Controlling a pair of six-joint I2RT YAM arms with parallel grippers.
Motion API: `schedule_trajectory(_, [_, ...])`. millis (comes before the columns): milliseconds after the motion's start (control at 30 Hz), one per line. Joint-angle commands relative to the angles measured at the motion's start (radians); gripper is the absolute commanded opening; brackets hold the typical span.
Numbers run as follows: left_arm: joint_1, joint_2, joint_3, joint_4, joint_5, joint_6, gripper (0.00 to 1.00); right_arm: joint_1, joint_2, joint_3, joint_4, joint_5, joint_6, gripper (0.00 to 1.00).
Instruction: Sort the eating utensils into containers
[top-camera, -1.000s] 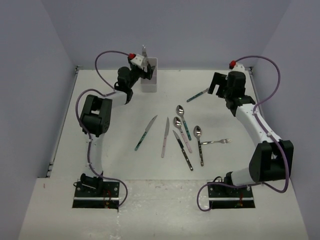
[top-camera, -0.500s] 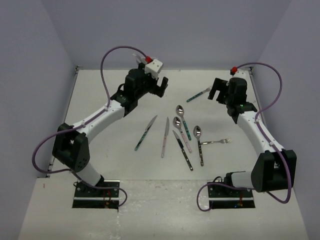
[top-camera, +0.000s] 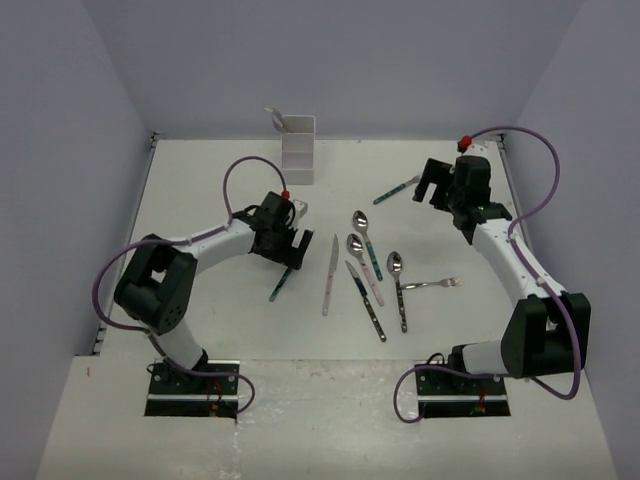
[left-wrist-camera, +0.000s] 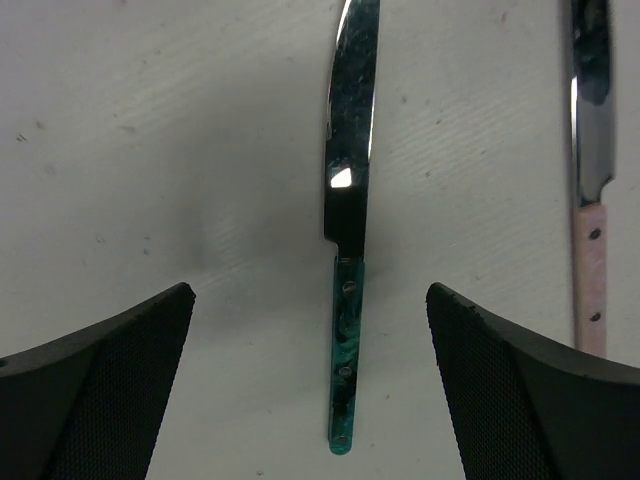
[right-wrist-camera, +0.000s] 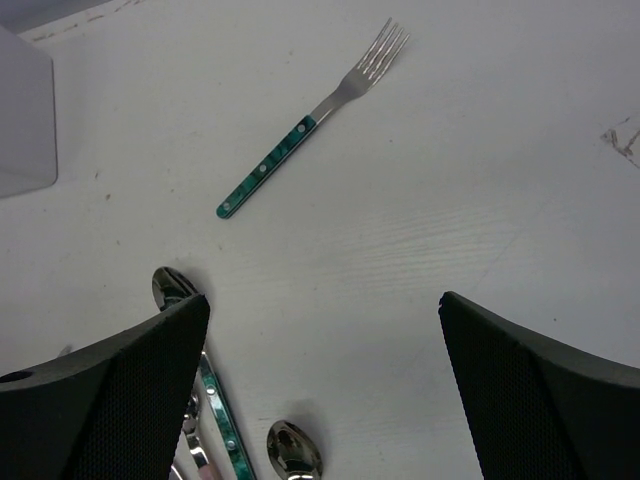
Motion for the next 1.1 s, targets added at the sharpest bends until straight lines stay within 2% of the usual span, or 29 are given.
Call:
schedule_trajectory(0, [-0.017,0.054,0.007,-0.078,0.020,-0.010,1.00,0.001,-0.018,0.040,-0.027,0.061,0.029,0.99])
schedule_trajectory(100, [-0.032,0.063,0.001,-0.098,0.023,0.013,0.95,0.001,-0.015,0.075,-0.085,0.168,0.075,0.99])
schedule_trajectory(200, [-0.035,0.074,-0.010,-0.109,0.023,0.018,0.80,0.001,0.031,0.161,-0.215,0.283,0.133,0.99])
schedule_trajectory(233, [-0.035,0.081,-0.015,-0.109,0.023,0.019,0.67,0.001,0.055,0.191,-0.290,0.320,0.151,0.99])
schedule_trajectory(300, [-0.035,0.092,-0.015,-0.111,0.020,0.021,0.52,0.001,0.071,0.204,-0.306,0.337,0.156,0.99])
schedule_trajectory(333, [-0.035,0.101,-0.015,-0.111,0.012,0.021,0.38,0.002,0.075,0.209,-0.309,0.337,0.159,0.99])
schedule_trajectory(367, [-0.035,0.106,-0.012,-0.111,0.010,0.020,0.31,0.002,0.083,0.216,-0.312,0.337,0.164,0.99])
schedule_trajectory(400, [-0.035,0.109,-0.010,-0.112,0.010,0.021,0.17,0.001,0.086,0.219,-0.317,0.335,0.165,0.99])
schedule_trajectory(467, [-0.035,0.114,-0.004,-0.112,0.013,0.023,0.00,0.002,0.095,0.233,-0.325,0.326,0.173,0.99])
schedule_trajectory(700, [-0.035,0.019,0.070,-0.063,-0.010,0.047,0.00,0.002,0.123,0.278,-0.348,0.328,0.187,0.99])
schedule_trajectory(800, [-0.035,-0.067,0.080,0.088,-0.002,0.059,0.00,0.002,0.112,0.259,-0.308,0.320,0.179,0.99])
schedule_trajectory(900, [-0.035,-0.139,0.056,0.323,-0.066,0.052,0.00,0.001,0.101,0.232,-0.260,0.302,0.170,0.99])
schedule_trajectory(933, [-0.035,-0.153,0.042,0.498,-0.094,0.059,0.00,0.001,0.101,0.224,-0.250,0.297,0.165,0.99])
schedule_trajectory(967, [-0.035,-0.165,0.033,0.576,-0.135,0.056,0.00,0.001,0.104,0.224,-0.237,0.295,0.164,0.99])
schedule_trajectory(1067, [-0.034,-0.143,0.042,0.851,-0.272,0.081,0.00,0.001,0.115,0.224,-0.220,0.288,0.149,0.99])
